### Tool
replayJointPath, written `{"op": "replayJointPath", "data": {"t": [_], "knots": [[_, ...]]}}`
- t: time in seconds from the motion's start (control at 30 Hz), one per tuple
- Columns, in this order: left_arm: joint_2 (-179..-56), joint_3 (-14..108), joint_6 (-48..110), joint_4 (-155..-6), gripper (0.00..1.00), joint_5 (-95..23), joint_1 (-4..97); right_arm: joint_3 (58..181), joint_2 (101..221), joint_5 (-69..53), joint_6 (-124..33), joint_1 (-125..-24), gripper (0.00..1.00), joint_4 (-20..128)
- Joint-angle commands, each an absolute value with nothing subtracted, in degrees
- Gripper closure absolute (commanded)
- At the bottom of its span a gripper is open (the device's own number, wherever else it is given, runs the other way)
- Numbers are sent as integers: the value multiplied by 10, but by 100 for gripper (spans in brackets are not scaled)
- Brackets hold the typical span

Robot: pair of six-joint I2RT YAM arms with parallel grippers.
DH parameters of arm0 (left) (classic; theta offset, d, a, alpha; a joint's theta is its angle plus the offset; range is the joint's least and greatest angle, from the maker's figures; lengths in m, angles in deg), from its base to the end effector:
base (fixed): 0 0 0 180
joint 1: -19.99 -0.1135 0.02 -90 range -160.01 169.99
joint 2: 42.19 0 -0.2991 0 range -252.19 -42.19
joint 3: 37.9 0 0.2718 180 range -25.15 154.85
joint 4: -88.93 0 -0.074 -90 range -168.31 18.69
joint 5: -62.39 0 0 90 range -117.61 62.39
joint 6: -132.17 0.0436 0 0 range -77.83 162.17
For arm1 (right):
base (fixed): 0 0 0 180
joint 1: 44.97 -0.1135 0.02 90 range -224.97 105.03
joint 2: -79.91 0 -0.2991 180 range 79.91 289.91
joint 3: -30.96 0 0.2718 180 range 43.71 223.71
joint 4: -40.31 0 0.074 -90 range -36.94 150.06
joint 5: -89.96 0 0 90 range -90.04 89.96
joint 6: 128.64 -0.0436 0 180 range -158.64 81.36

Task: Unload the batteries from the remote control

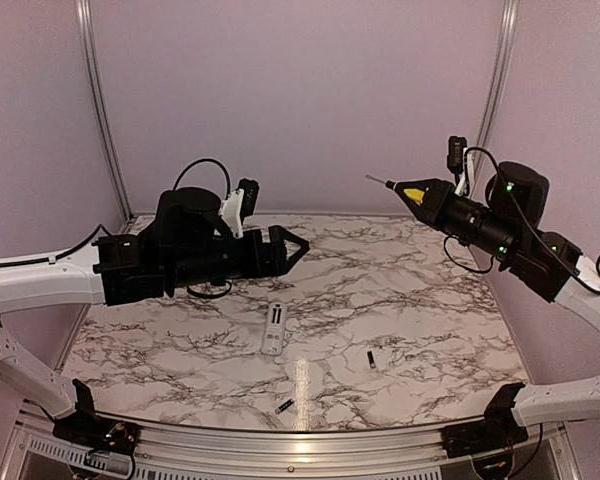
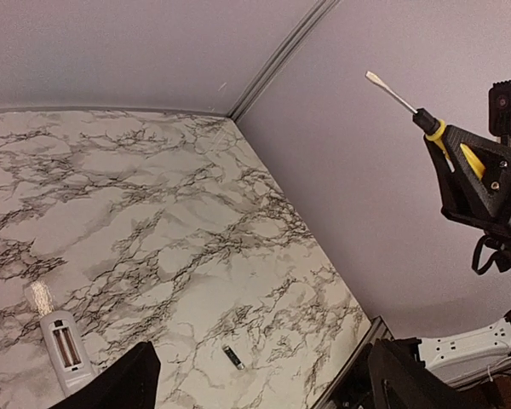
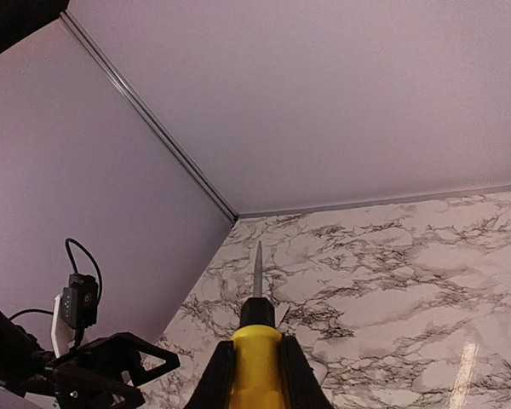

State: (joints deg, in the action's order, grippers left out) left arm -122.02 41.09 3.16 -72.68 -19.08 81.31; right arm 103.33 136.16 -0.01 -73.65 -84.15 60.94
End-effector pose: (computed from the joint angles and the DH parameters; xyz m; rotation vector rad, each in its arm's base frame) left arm 0.1734 -0.3036 0.3653 0.2888 2.0235 -1.0157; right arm 0.1800 0.1467 0.4284 -0.0630 1.7434 0.9721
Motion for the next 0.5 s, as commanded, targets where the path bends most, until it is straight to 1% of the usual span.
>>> {"op": "replayJointPath", "data": {"t": [0.0,0.1,0.17,0.27,0.37,0.47], "knots": [[-1204,406,25,-851,11,-272,788,1036,1367,-31,-772,-837,100,496],[-1207,421,21,-896,15,-315,778,1040,1377,-44,-793,-837,100,453],[-1213,438,24,-896,16,-324,772,1042,1384,-53,-806,-837,100,426],[-1227,447,3,-947,18,-372,757,1042,1394,-66,-823,-837,100,394],[-1246,467,-1,-958,19,-393,753,1041,1404,-78,-832,-837,100,375],[-1267,473,-37,-1019,20,-418,747,1033,1413,-103,-846,-837,100,338]]}}
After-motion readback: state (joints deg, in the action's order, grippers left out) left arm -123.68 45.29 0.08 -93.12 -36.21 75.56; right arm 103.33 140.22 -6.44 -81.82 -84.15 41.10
